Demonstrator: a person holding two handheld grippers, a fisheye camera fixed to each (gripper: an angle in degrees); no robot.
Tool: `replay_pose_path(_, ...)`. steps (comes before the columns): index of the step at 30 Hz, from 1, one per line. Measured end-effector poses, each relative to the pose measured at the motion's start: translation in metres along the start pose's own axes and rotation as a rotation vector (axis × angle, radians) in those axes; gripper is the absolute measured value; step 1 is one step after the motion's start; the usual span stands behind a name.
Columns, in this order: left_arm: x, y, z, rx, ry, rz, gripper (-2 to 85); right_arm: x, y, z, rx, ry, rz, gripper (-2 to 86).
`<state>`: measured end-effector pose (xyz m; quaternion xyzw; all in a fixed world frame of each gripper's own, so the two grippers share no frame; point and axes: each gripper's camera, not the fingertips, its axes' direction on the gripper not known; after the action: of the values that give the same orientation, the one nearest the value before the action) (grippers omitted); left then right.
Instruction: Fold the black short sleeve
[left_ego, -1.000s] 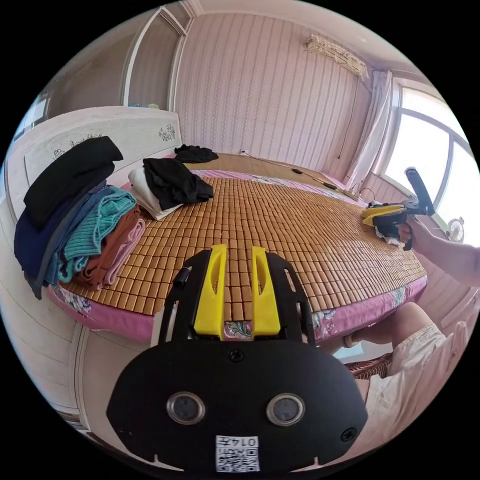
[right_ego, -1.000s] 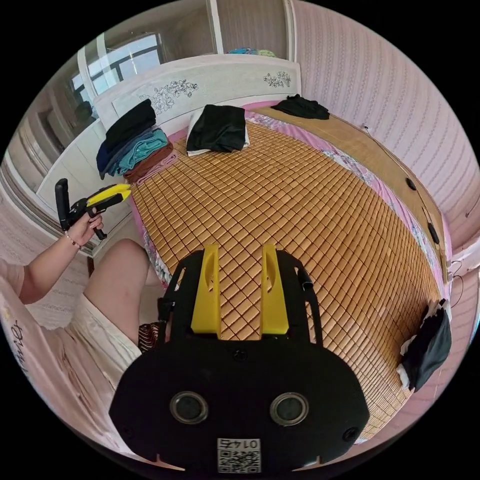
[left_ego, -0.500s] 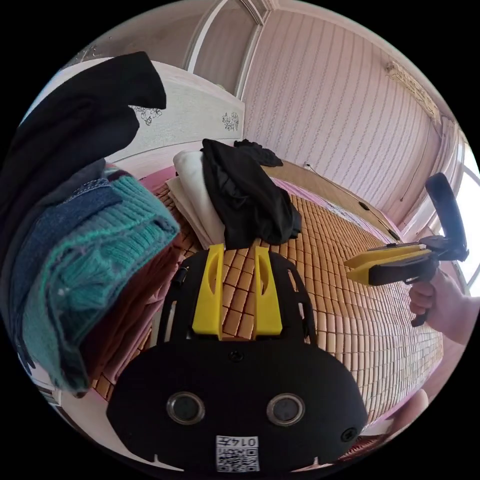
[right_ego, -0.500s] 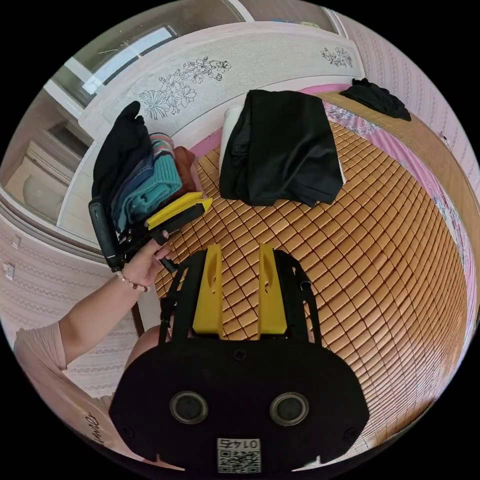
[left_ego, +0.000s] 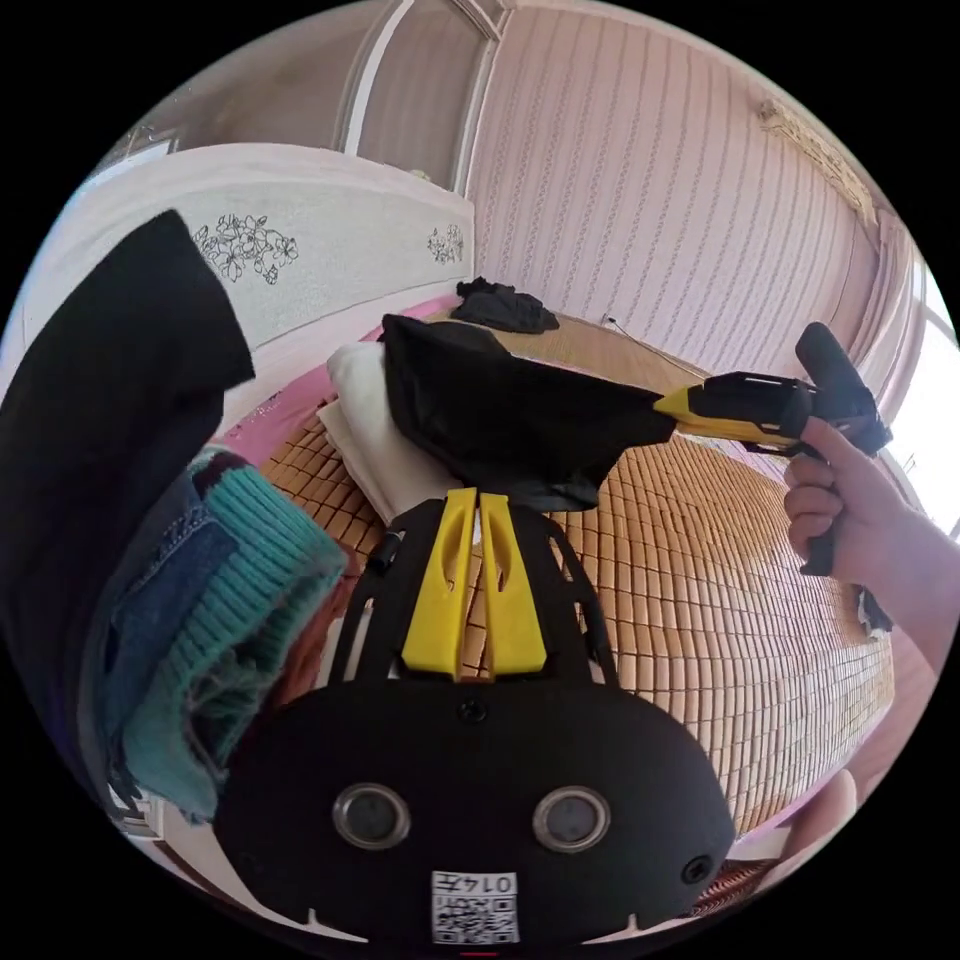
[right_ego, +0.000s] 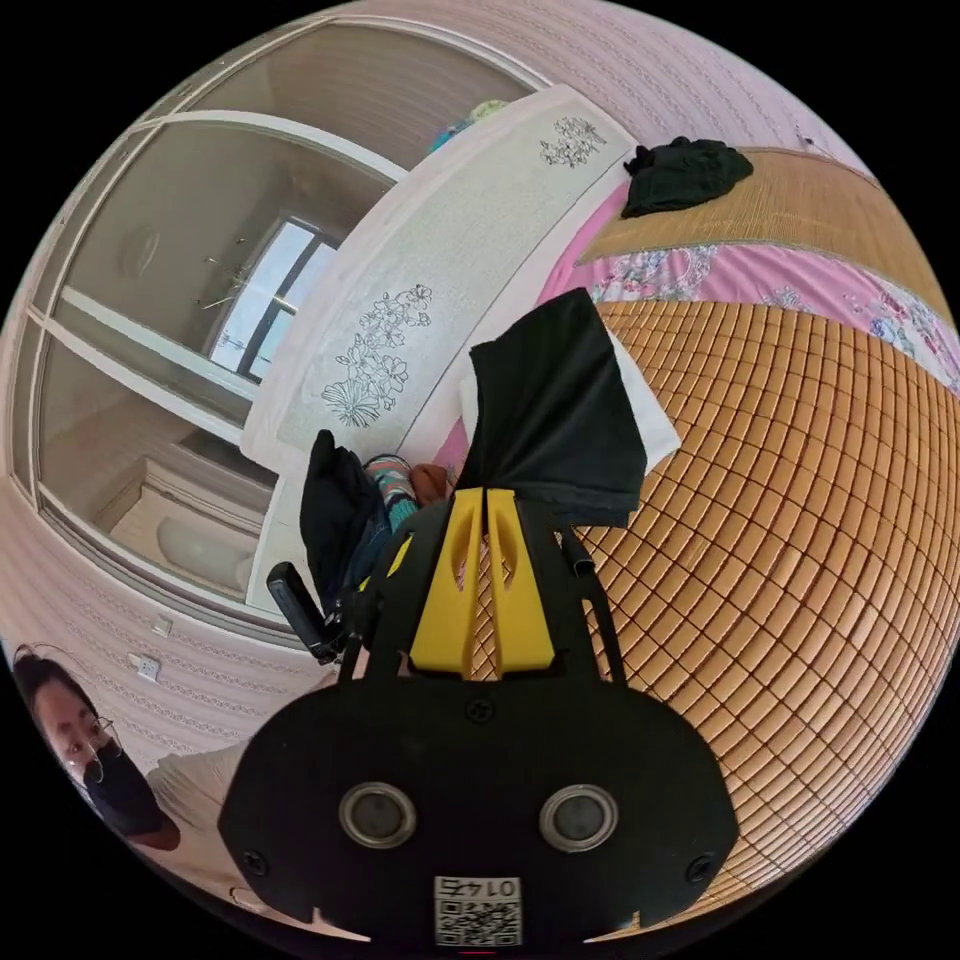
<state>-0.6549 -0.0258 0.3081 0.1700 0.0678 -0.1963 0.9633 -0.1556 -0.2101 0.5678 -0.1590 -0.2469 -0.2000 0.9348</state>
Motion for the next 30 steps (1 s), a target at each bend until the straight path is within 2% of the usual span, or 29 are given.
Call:
replay_pose_path(5, 0.037, -0.012, -0.091, 0.115, 0.094, 0.055, -1.0, -0.001, 0.065, -0.147, 0.169, 0.061, -0.043, 0.0)
replay_pose_path(8, 0.061, 0.023, -0.154, 0.145, 0.281, 0.089, -1.0, 0.016, 0.153, -0.216, 0.18, 0.139, 0.015, 0.1)
replay_pose_path(10, 0.089, 0.076, -0.189, 0.087, 0.403, 0.124, -1.0, 0.045, 0.242, -0.247, 0.12, 0.27, 0.147, 0.3)
replay_pose_path(13, 0.134, 0.155, -0.198, -0.089, 0.515, 0.146, -1.0, 0.09, 0.356, -0.261, -0.012, 0.53, 0.404, 0.5)
replay_pose_path(16, 0.192, 0.215, -0.198, -0.249, 0.477, 0.305, -1.0, 0.107, 0.439, -0.269, -0.031, 0.543, 0.526, 0.5)
replay_pose_path(20, 0.234, 0.241, -0.218, -0.26, 0.485, 0.382, -1.0, 0.102, 0.488, -0.267, -0.018, 0.539, 0.493, 1.8)
replay_pose_path(25, 0.247, 0.25, -0.235, -0.304, 0.453, 0.309, -1.0, 0.094, 0.502, -0.248, -0.082, 0.648, 0.359, 9.1)
replay_pose_path(30, 0.258, 0.259, -0.252, -0.301, 0.395, 0.297, -1.0, 0.104, 0.498, -0.227, -0.13, 0.659, 0.316, 10.2)
